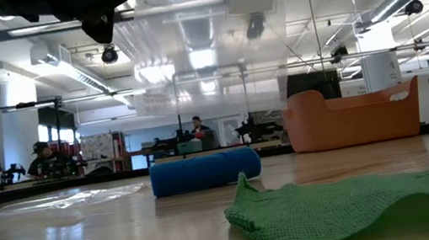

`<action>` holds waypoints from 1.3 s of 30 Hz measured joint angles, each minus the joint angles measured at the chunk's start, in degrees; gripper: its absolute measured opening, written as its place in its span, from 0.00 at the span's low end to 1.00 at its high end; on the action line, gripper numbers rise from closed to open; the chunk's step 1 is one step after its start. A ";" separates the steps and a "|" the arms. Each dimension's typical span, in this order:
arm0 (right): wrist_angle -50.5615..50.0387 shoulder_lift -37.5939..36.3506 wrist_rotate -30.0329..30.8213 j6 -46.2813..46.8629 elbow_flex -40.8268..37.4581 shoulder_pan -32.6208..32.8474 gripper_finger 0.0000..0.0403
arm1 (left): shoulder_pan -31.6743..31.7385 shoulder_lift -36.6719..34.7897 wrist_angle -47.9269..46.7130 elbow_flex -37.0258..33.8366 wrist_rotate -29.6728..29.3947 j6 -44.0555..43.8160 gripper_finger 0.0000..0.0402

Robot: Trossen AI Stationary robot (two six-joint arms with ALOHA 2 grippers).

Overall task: Roll bandage
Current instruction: Open the transparent zip bag

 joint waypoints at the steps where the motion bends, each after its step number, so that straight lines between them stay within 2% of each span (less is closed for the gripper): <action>1: -1.04 -0.40 -0.41 0.50 0.00 0.16 0.07 | 0.00 0.01 0.06 0.00 0.00 0.00 0.00; 10: -7.54 -1.33 -2.78 1.80 -0.07 0.74 0.06 | 0.02 -0.43 -0.06 0.00 -0.04 -0.02 0.00; 17: -5.79 -1.31 -2.26 -0.16 -0.07 0.74 0.06 | 0.02 0.57 1.63 -0.02 1.75 -0.64 0.00; 22: 0.34 -1.31 1.38 -14.66 -0.07 0.74 0.06 | -0.02 4.33 6.70 -0.01 3.17 -1.89 0.03; 26: 3.63 -1.02 6.70 -26.99 -0.07 0.43 0.06 | -0.04 8.18 6.97 1.61 3.46 -3.16 0.11; 33: 2.94 -0.48 14.26 -41.81 -0.33 -1.07 0.07 | -0.04 11.89 4.55 5.84 3.31 -3.01 0.25; 39: 1.48 0.52 19.57 -58.65 -0.74 -1.55 0.06 | -0.05 10.56 -2.40 7.32 -3.90 -4.32 0.32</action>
